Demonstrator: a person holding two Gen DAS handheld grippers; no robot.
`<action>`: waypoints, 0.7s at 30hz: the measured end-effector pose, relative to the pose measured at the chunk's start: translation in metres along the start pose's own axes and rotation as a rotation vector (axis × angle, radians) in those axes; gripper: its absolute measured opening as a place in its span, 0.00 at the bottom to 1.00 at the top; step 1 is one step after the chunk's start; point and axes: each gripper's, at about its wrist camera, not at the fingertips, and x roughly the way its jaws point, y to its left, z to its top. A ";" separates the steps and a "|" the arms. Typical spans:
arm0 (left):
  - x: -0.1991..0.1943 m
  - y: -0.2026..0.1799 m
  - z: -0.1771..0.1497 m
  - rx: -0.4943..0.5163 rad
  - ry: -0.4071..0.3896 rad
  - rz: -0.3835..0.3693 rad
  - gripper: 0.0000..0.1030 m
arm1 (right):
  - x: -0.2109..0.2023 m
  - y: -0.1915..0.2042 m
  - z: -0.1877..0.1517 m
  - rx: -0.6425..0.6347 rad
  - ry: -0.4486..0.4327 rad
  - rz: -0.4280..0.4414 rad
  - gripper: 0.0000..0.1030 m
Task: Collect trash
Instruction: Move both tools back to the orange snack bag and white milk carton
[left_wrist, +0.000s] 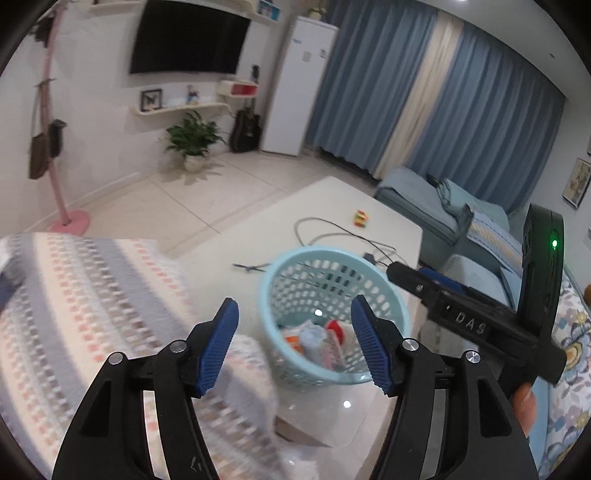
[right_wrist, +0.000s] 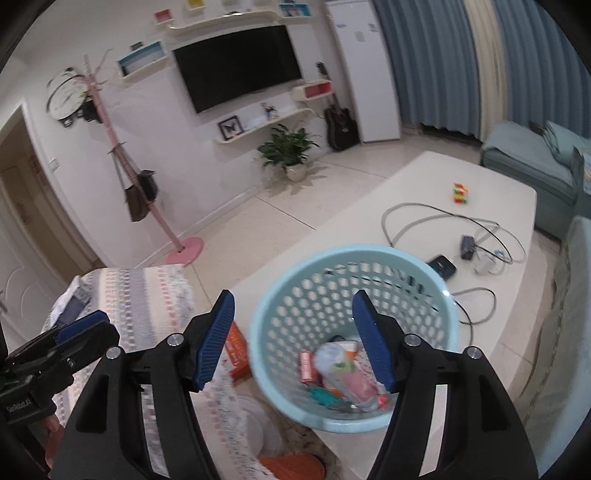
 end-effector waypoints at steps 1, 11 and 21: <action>-0.011 0.008 -0.003 -0.011 -0.014 0.019 0.63 | -0.001 0.007 0.000 -0.008 -0.002 0.012 0.63; -0.100 0.107 -0.021 -0.180 -0.111 0.253 0.72 | 0.015 0.142 -0.002 -0.198 0.026 0.209 0.67; -0.158 0.233 -0.060 -0.419 -0.109 0.614 0.75 | 0.058 0.277 -0.011 -0.399 0.092 0.409 0.71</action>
